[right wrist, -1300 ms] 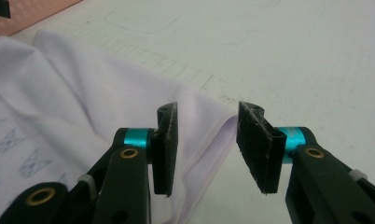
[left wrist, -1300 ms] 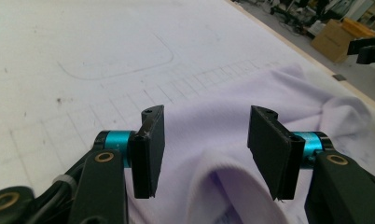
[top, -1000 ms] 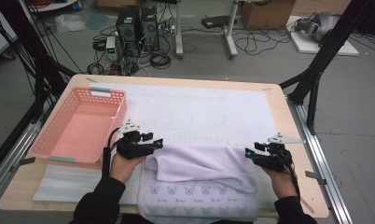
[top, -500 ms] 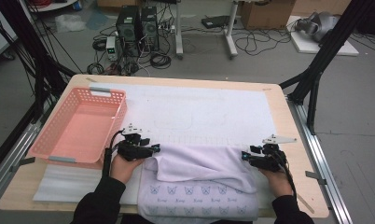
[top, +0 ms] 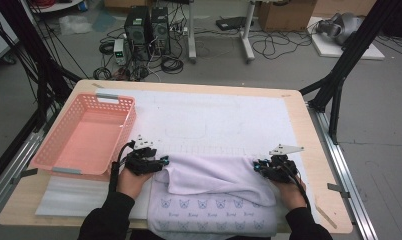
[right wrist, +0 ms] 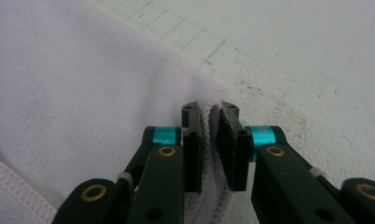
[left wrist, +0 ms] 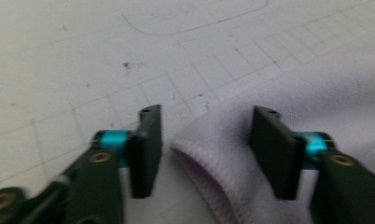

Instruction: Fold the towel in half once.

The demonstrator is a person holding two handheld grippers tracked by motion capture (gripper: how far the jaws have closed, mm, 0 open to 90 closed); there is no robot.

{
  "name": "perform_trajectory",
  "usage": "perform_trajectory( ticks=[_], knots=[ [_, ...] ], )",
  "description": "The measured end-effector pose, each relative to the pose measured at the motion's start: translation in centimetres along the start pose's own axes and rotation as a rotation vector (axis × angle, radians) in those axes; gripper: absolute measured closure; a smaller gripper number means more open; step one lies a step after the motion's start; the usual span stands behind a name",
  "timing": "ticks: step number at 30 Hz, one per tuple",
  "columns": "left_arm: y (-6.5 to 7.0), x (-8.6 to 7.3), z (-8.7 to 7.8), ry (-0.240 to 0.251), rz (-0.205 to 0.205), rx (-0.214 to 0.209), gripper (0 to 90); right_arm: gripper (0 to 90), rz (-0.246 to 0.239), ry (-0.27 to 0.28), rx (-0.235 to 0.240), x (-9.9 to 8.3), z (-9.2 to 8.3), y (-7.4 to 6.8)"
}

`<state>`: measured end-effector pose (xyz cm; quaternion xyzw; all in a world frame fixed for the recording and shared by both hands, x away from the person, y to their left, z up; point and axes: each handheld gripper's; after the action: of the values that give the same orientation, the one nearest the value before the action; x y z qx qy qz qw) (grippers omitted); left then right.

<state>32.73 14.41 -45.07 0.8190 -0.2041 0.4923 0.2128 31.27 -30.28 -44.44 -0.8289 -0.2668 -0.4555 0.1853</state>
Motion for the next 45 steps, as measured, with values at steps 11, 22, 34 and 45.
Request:
perform_trajectory(
  ticks=[11, 22, 34, 45],
  knots=[
    [-1.2, 2.5, 0.3, 0.072, -0.138, -0.047, 84.9, 87.3, 0.062, 0.093, -0.068, 0.8, -0.2, 1.9],
    [-3.0, 5.8, 3.8, 0.097, -0.158, 0.008, 84.9, 87.3, 0.084, 0.146, -0.143, 2.8, 1.1, 4.0],
    [-5.5, 8.0, 7.8, 0.093, -0.170, 0.030, 84.6, 87.3, 0.054, 0.139, -0.224, 5.5, 3.5, 5.7],
    [-5.5, 7.0, 8.9, 0.018, -0.190, 0.047, 44.8, 76.0, 0.087, 0.105, -0.227, 5.4, 5.3, 6.1]
  ],
)
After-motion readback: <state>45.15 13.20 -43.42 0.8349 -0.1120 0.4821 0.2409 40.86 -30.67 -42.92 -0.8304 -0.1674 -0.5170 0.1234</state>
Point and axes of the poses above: each handheld gripper's, and its own axes: z roughly forward along the jaws, x roughly out of its top, y roughly to its right, and after that the axes turned 12 degrees about y, right-handed
